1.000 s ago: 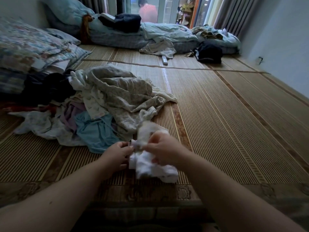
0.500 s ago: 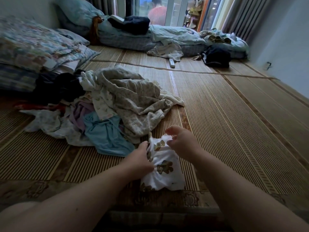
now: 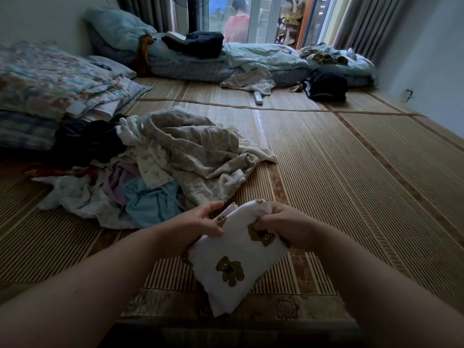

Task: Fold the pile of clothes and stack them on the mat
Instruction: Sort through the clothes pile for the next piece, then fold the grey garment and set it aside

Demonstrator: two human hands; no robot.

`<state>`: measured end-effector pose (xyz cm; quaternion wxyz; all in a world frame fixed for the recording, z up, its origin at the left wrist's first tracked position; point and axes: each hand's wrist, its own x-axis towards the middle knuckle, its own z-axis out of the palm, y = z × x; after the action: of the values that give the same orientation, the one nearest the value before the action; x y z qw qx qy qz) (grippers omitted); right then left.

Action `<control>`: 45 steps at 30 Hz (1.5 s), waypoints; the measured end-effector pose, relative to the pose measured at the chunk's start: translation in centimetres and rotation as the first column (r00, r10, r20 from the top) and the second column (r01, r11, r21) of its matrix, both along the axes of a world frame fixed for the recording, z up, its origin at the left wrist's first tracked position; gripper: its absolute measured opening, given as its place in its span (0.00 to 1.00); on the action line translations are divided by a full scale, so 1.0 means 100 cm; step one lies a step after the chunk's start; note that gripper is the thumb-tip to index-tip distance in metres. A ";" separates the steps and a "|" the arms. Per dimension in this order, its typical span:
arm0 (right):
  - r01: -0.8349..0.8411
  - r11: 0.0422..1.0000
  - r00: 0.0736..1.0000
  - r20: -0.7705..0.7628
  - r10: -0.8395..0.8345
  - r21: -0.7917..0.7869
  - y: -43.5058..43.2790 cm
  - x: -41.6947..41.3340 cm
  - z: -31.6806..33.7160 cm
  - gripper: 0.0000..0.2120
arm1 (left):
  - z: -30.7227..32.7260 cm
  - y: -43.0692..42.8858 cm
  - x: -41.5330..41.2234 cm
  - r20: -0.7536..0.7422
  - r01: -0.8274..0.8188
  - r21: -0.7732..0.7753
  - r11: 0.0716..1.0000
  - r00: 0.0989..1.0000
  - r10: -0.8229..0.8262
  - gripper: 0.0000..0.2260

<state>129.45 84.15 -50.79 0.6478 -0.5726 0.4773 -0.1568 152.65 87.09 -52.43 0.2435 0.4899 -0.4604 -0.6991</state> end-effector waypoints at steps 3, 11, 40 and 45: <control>0.157 0.986 0.987 0.023 -0.156 -0.047 0.009 -0.025 0.001 0.08 | -0.004 -0.003 -0.018 0.111 0.038 0.033 0.999 0.993 -0.041 0.38; 0.665 0.689 0.698 -0.087 -0.710 -0.289 0.008 -0.160 0.004 0.15 | 0.004 -0.057 -0.164 0.085 -0.114 -0.315 0.942 0.985 0.148 0.32; 0.017 0.904 0.252 -0.873 -0.417 -0.427 -0.025 -0.266 -0.046 0.30 | -0.029 -0.074 -0.265 0.873 0.828 -0.324 0.458 0.448 -0.193 0.33; -0.018 0.775 0.603 -0.626 -0.495 -0.631 -0.044 -0.155 0.006 0.23 | -0.010 -0.087 -0.125 0.900 0.683 -0.396 0.614 0.421 0.112 0.31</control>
<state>113.97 79.77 -50.15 0.1477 -0.6777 0.7091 -0.1267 140.16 78.36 -53.45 0.0093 0.5316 -0.8356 -0.1385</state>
